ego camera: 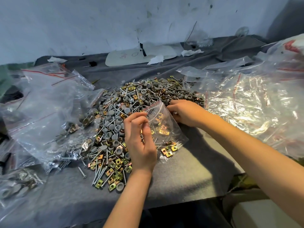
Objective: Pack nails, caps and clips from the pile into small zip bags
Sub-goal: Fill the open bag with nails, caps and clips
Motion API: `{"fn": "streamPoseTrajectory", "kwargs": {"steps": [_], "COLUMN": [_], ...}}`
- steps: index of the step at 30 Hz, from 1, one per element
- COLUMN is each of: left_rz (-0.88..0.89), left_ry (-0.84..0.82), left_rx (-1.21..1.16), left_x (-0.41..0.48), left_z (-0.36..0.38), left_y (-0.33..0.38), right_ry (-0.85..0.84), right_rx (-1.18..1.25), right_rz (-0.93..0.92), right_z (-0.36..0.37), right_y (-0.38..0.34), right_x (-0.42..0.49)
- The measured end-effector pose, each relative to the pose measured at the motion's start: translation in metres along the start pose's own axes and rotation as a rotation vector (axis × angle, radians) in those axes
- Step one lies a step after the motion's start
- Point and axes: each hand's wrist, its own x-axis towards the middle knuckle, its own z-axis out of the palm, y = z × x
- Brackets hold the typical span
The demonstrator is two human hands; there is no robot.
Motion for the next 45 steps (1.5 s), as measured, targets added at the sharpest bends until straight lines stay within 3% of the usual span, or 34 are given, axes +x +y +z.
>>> {"fn": "streamPoseTrajectory", "kwargs": {"steps": [9,16,25,34,36,40,43,45], "left_rz": [0.002,0.016,0.011,0.01,0.007,0.02,0.083,0.12], "left_ry": [0.011,0.01,0.01,0.012,0.012,-0.003,-0.039,-0.054], "left_rx": [0.027,0.043,0.033,0.063,0.066,0.053,0.036,0.029], "left_x": [0.0,0.0,0.0,0.001,0.0,0.0,-0.001,-0.002], "left_z": [0.0,0.0,-0.001,-0.001,-0.002,-0.001,-0.002,-0.004], "left_y": [0.004,0.006,0.007,0.006,0.006,0.007,0.008,0.007], "right_ry": [-0.128,0.01,-0.179,-0.151,-0.101,0.189,0.342,0.376], "right_rx": [0.137,0.273,0.213,0.054,0.128,0.541,0.691,0.65], "right_rz": [0.047,0.073,0.033,0.034,0.054,0.168,0.028,-0.114], "right_z": [-0.003,-0.003,-0.008,0.002,0.002,-0.021,-0.058,-0.079], "right_y": [0.001,0.003,-0.001,-0.006,-0.007,-0.015,-0.034,-0.049], "right_x": [-0.001,-0.011,-0.009,-0.016,-0.02,-0.028,-0.032,-0.034]}}
